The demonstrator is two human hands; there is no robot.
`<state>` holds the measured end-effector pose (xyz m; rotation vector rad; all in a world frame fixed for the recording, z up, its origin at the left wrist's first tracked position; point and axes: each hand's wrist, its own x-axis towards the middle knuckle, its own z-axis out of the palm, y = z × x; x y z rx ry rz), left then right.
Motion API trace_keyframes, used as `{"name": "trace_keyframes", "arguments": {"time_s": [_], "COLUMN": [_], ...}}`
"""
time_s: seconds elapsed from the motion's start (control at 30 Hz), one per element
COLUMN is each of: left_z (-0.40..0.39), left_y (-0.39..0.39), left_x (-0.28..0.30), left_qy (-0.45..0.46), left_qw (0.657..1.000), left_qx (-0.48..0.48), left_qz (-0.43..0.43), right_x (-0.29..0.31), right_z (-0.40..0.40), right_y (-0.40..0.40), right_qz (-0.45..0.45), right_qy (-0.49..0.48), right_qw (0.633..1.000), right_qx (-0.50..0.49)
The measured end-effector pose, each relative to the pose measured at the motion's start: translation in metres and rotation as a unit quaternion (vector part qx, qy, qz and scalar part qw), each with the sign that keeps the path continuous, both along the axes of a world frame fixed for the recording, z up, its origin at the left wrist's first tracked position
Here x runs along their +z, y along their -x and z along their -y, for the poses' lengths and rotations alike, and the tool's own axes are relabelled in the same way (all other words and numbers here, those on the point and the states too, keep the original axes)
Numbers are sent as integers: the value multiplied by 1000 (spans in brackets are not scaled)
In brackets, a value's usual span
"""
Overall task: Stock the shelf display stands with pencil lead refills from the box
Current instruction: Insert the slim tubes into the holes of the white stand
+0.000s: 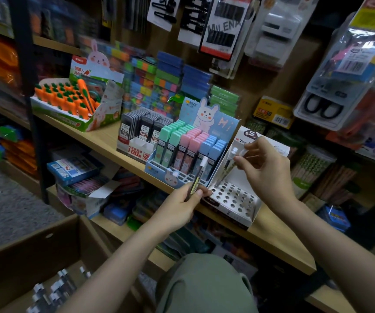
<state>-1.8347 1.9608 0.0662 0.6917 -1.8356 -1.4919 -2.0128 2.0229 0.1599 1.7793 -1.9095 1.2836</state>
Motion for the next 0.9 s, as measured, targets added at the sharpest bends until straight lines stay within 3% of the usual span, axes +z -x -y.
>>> {"name": "trace_keyframes", "arguments": {"time_s": [0.33, 0.5, 0.73, 0.9], "left_z": [3, 1, -1, -1], "left_y": [0, -5, -1, -2], "left_x": [-1, 9, 4, 2], "left_qy": [-9, -131, -113, -189], "left_qw": [1000, 989, 992, 968], "left_qx": [6, -49, -39, -90], "left_qz": [-11, -57, -51, -136], "right_x": [-3, -4, -12, -11], "right_z": [19, 19, 14, -5], "right_y": [-8, -9, -18, -27], "right_qz": [-72, -80, -59, -2], "right_qy": [-11, -9, -37, -47], "right_qw": [997, 996, 996, 999], "right_qx": [-23, -47, -50, 3]}}
